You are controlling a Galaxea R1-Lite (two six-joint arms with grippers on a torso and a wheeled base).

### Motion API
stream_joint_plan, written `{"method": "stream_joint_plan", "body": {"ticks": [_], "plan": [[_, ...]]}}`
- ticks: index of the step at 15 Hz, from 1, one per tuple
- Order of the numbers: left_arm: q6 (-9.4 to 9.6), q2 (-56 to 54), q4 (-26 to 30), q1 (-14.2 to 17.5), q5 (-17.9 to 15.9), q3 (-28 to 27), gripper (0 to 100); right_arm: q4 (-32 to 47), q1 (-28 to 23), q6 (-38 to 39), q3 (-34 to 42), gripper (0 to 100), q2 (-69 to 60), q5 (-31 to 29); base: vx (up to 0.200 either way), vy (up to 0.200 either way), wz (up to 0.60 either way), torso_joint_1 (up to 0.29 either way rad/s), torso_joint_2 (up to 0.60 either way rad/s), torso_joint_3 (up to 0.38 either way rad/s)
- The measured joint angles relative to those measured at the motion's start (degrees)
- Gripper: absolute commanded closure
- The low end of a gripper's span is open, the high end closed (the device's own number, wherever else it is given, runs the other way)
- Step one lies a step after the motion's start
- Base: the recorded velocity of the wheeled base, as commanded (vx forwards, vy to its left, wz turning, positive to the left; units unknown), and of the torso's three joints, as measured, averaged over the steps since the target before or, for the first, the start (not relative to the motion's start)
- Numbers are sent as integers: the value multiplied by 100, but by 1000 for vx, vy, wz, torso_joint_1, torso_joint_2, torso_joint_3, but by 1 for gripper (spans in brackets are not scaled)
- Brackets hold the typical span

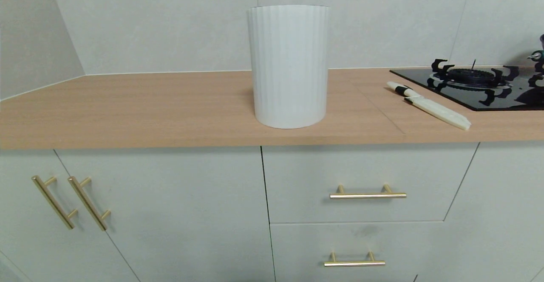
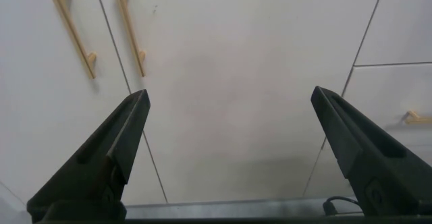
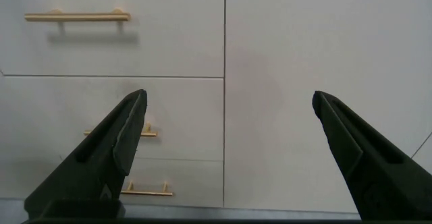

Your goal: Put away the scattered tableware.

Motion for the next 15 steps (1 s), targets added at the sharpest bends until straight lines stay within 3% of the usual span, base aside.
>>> {"method": "stream_joint_plan", "body": {"ticks": [2,15], "plan": [[-2,0,0,0,2,0,0,0,0,2,0,0,0,0,200,0,0,-5,-2,0],[5,0,-2,0,2,0,0,0,0,-16,0,0,0,-1,0,0,0,0,0,0]]}}
